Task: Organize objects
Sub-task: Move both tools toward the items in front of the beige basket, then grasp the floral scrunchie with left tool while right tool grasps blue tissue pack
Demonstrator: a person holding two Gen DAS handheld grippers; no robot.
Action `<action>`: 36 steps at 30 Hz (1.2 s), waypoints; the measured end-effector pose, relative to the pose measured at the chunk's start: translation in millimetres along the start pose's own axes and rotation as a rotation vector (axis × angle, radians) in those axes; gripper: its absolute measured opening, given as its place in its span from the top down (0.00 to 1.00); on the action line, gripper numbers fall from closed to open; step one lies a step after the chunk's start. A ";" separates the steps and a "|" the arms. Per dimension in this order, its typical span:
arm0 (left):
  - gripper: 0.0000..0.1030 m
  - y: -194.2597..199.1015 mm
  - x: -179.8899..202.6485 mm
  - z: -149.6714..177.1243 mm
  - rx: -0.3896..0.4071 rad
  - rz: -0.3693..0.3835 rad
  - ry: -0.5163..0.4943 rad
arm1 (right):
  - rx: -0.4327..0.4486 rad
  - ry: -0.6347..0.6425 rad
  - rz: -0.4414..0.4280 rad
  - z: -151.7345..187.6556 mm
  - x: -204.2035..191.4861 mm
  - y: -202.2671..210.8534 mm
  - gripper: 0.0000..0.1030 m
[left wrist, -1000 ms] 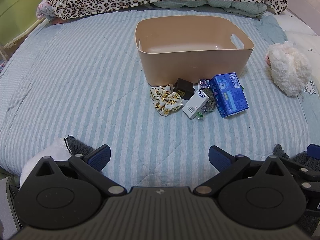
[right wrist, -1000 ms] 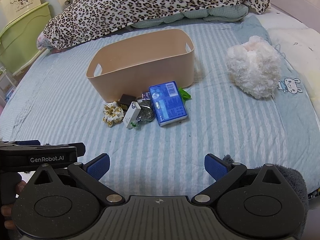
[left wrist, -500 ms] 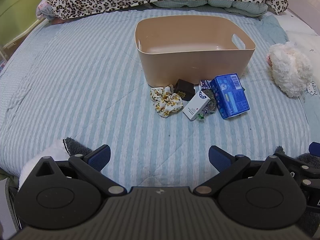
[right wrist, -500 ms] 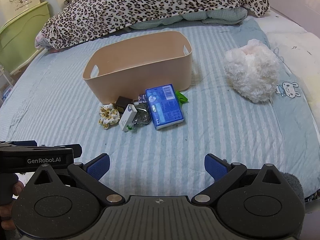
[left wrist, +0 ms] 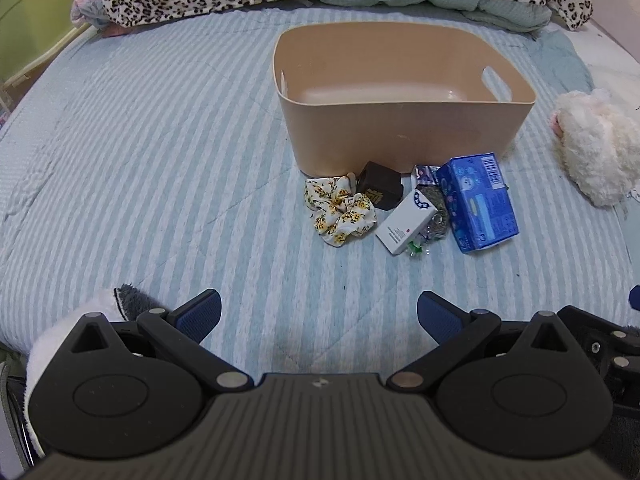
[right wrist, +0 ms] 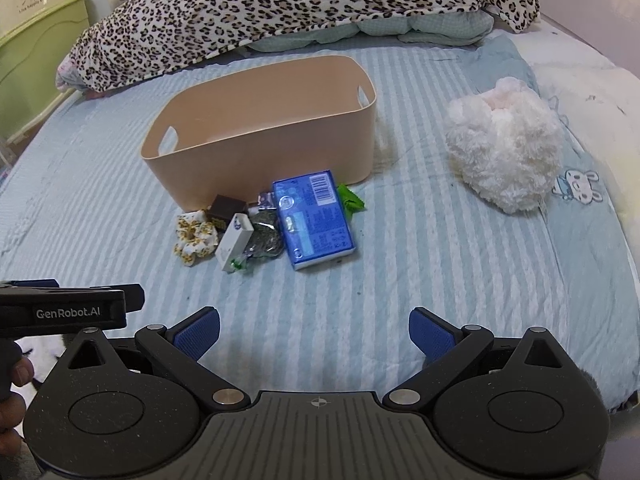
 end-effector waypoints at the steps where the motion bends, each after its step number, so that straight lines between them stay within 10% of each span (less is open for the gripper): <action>1: 0.00 -3.9 0.2 -0.8 -0.004 -0.003 0.000 | -0.001 0.013 0.008 -1.9 -0.3 -3.7 0.01; 36: 0.00 -169.3 1.6 -22.1 -0.124 0.009 -0.001 | -0.193 0.065 -0.057 -23.7 -7.2 -173.8 0.21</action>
Point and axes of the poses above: each gripper's, at about its wrist camera, not at the fingertips, and y roughly against the way its jaws point, x to its right, z to its underside, the point moved 10 cm from there along -y, roughly the way its jaws point, and after that the axes turned 5 degrees about x, right-handed, at the moved point
